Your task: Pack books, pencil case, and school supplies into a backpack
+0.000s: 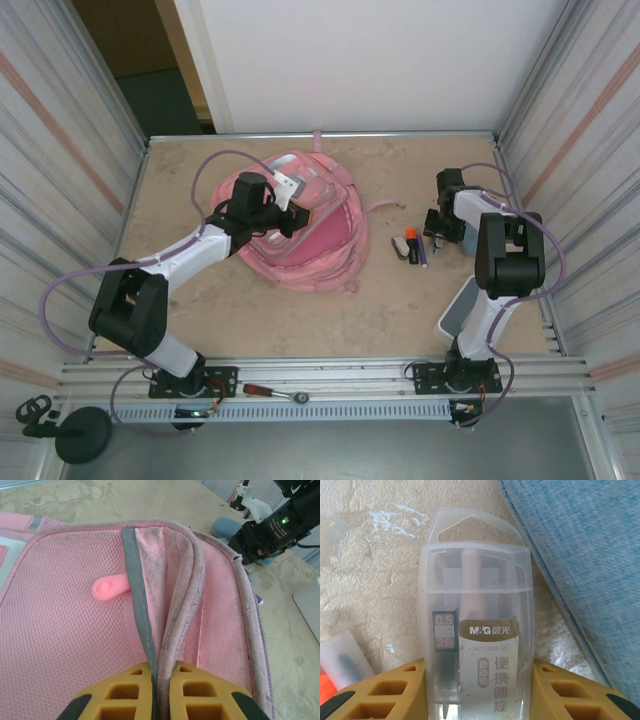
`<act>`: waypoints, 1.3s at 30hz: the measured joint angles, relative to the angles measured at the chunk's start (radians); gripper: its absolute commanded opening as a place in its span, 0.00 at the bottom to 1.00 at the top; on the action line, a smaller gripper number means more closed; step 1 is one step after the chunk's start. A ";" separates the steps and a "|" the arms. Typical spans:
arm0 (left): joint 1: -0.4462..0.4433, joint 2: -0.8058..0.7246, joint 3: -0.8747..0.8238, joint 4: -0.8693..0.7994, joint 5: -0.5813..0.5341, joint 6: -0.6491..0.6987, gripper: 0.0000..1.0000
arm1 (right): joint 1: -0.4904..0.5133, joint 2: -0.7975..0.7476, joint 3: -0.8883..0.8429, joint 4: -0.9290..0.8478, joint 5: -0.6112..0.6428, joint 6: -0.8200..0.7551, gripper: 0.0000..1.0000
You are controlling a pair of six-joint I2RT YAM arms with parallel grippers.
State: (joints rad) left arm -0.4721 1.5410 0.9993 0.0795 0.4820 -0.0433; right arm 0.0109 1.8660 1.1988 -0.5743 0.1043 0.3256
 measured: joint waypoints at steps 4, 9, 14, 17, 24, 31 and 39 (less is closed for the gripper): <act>0.013 0.001 0.035 -0.008 0.006 -0.049 0.00 | 0.009 -0.154 -0.061 -0.006 0.000 0.000 0.24; 0.056 0.001 0.089 -0.011 0.052 -0.144 0.00 | 0.093 -0.467 -0.106 0.050 -0.127 0.024 0.25; 0.093 0.001 0.138 -0.023 0.100 -0.246 0.00 | 0.277 -0.557 -0.137 0.188 -0.309 0.132 0.27; 0.098 0.006 0.167 -0.031 0.113 -0.298 0.00 | 0.389 -0.484 -0.148 0.301 -0.396 0.235 0.27; 0.098 0.066 0.238 -0.028 0.167 -0.410 0.00 | 0.502 -0.164 -0.088 0.587 -0.461 0.504 0.32; 0.108 0.069 0.263 -0.024 0.183 -0.462 0.00 | 0.553 0.093 0.125 0.725 -0.442 0.668 0.60; 0.115 0.069 0.263 -0.007 0.193 -0.479 0.00 | 0.557 0.103 0.116 0.741 -0.470 0.667 0.50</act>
State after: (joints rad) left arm -0.3573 1.6104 1.2621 0.0723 0.6754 -0.5224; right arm 0.5682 1.9690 1.3151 0.1665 -0.3653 0.9924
